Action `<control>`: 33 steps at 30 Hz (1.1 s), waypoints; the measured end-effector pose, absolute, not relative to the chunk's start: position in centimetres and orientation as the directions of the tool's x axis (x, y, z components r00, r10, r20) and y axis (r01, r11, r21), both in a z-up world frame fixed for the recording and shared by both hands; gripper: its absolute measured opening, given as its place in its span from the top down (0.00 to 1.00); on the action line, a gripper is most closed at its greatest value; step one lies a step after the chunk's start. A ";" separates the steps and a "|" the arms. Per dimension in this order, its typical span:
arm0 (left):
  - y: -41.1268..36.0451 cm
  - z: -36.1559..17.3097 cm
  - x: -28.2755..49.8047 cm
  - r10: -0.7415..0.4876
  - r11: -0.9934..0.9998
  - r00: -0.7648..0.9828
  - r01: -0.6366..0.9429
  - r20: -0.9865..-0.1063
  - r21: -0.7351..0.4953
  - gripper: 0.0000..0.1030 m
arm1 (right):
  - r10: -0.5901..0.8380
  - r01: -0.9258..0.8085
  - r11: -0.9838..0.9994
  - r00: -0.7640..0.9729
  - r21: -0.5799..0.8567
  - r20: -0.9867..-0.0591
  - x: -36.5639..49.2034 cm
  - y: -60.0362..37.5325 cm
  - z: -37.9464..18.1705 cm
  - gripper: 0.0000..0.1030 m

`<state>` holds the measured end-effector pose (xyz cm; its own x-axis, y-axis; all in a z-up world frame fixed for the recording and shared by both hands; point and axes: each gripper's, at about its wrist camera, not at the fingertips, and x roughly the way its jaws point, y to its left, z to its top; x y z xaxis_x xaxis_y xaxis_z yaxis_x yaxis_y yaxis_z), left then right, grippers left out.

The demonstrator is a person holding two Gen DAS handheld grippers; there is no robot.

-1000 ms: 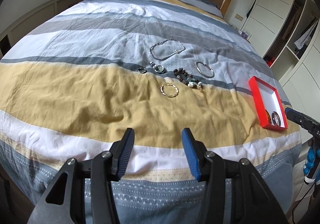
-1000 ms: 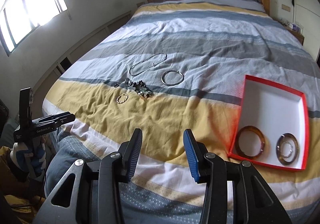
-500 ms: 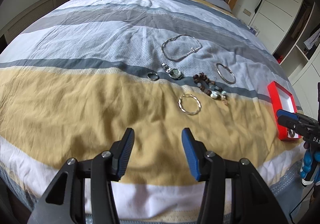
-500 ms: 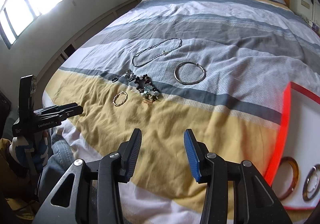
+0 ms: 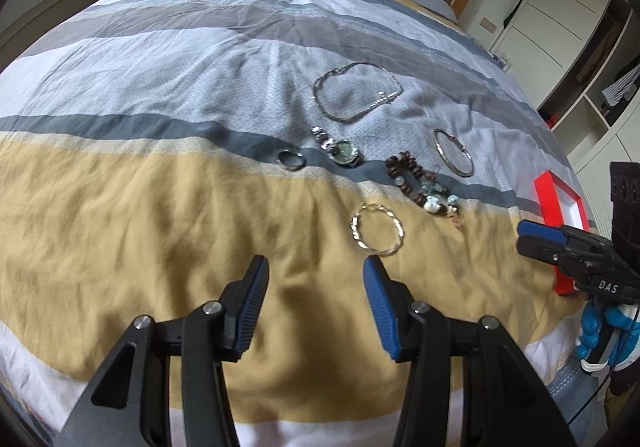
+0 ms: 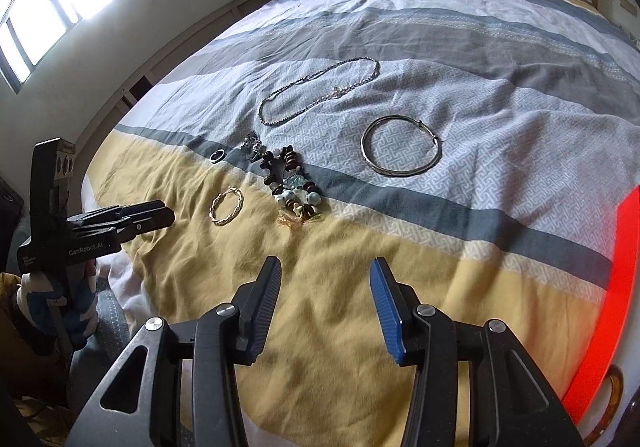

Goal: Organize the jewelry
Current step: 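Move the left tool toward a twisted silver hoop while the right approaches the beaded bracelet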

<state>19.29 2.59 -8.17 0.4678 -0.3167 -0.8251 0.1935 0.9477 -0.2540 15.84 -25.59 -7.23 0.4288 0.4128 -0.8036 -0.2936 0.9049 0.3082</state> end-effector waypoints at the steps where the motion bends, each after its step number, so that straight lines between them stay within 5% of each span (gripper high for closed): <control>1: 2.3 -8.3 19.4 -0.325 0.945 0.464 0.200 -0.824 -0.259 0.54 | 0.416 -0.294 0.904 0.428 0.311 -0.803 16.1 -25.5 -7.3 0.55; 23: -1.2 -10.2 21.7 -0.361 0.926 0.428 0.270 -0.829 -0.264 0.56 | 0.437 -0.309 0.893 0.419 0.328 -0.796 18.4 -24.6 -8.4 0.55; 33: -1.3 -11.4 22.5 -0.331 0.936 0.425 0.265 -0.843 -0.234 0.64 | 0.443 -0.314 0.890 0.420 0.331 -0.792 19.6 -24.4 -8.6 0.55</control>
